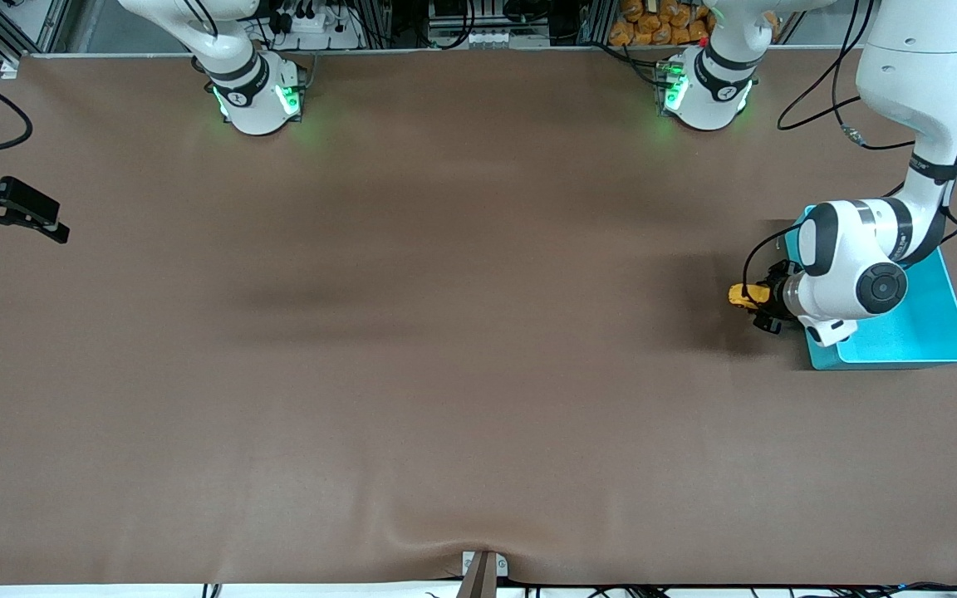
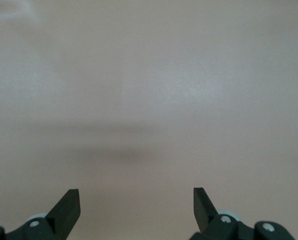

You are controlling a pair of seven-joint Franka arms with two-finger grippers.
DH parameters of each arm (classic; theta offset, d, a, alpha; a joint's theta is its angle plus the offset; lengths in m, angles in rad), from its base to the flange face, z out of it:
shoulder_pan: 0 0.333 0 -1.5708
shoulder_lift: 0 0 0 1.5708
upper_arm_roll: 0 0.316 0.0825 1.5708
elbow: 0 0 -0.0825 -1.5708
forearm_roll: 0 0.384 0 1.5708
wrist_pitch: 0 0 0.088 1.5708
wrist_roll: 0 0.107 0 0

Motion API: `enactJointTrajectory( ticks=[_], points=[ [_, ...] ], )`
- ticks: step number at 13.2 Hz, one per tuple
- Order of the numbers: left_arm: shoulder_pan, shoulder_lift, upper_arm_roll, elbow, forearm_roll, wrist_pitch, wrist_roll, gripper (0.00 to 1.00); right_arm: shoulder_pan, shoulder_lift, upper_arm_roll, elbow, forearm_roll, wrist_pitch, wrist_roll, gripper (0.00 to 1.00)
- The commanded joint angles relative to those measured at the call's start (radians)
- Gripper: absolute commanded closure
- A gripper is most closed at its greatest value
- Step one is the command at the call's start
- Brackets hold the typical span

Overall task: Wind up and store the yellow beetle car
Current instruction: 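Grasp the yellow car beside the bin with the left gripper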

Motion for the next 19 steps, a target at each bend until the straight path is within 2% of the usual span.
enactJointTrajectory(
  ticks=[1, 3, 6, 9, 12, 16, 19],
  points=[
    [0.000, -0.008, 0.000, -0.016, 0.028, 0.017, -0.027, 0.72, 0.019, -0.033, -0.005, -0.032, -0.002, 0.000, 0.037, 0.00],
    [0.000, -0.017, 0.000, -0.016, 0.028, 0.017, -0.027, 0.85, 0.018, -0.034, -0.005, -0.029, -0.003, -0.004, 0.037, 0.00],
    [0.000, -0.044, 0.003, -0.014, 0.028, 0.014, -0.025, 0.94, 0.019, -0.033, -0.008, -0.026, -0.008, -0.004, 0.037, 0.00],
    [-0.002, -0.115, 0.003, 0.022, 0.030, -0.046, -0.008, 0.94, 0.019, -0.026, -0.011, -0.020, -0.010, -0.018, 0.037, 0.00],
    [0.000, -0.176, 0.003, 0.076, 0.074, -0.141, 0.088, 0.94, 0.028, -0.026, -0.017, -0.017, -0.013, -0.027, 0.039, 0.00],
    [0.024, -0.233, 0.006, 0.122, 0.131, -0.241, 0.334, 1.00, 0.028, -0.023, -0.016, -0.009, -0.014, -0.038, 0.044, 0.00],
    [0.101, -0.248, 0.009, 0.112, 0.137, -0.247, 0.659, 1.00, 0.033, -0.023, -0.017, -0.009, -0.016, -0.038, 0.033, 0.00]
  ],
)
